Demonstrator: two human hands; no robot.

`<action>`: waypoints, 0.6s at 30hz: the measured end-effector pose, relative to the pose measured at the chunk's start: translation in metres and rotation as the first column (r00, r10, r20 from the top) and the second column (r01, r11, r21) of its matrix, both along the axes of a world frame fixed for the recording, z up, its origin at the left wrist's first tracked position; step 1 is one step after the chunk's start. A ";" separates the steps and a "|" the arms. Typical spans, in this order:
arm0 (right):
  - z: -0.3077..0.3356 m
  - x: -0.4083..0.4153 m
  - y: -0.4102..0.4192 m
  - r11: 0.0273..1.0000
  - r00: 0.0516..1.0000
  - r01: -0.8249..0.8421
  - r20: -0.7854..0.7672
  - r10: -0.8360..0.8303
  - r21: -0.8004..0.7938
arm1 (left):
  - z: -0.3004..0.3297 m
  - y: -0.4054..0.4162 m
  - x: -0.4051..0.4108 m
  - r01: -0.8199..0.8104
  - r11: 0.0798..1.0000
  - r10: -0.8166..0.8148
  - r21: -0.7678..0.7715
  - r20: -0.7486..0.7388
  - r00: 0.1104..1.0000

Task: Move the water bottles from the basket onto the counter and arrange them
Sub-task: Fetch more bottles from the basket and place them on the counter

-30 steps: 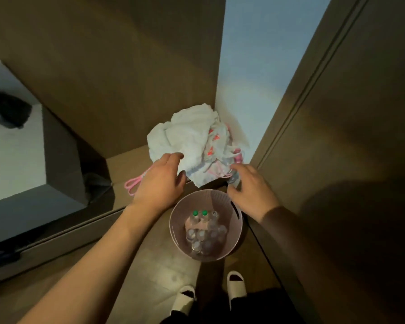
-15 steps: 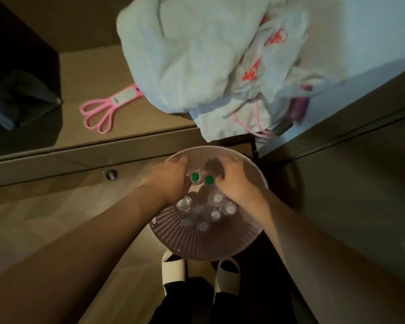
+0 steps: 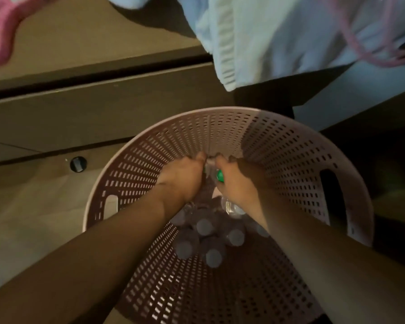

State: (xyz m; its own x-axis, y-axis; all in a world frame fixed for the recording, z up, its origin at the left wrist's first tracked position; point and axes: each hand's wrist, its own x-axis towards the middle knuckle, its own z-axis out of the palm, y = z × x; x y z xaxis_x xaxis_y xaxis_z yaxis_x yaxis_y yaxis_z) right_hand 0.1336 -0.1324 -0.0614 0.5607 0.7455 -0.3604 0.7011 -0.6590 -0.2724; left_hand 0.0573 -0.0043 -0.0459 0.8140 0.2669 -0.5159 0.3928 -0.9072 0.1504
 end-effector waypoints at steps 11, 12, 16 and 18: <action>0.186 -0.009 -0.016 0.924 0.940 0.319 -0.194 -0.280 0.213 | 0.188 0.010 -0.025 -0.062 0.995 0.075 -0.084 0.169 0.983; 0.219 -0.009 -0.019 0.915 0.933 0.338 -0.206 -0.295 0.222 | 0.220 0.008 -0.028 -0.061 0.994 0.076 -0.087 0.183 0.980; 0.362 -0.008 -0.038 0.912 0.935 0.336 -0.199 -0.294 0.235 | 0.361 -0.002 -0.049 -0.102 0.990 0.123 -0.102 0.233 0.965; 0.439 -0.011 -0.047 0.909 0.939 0.331 -0.183 -0.290 0.255 | 0.436 -0.008 -0.062 -0.157 0.981 0.182 -0.112 0.278 0.943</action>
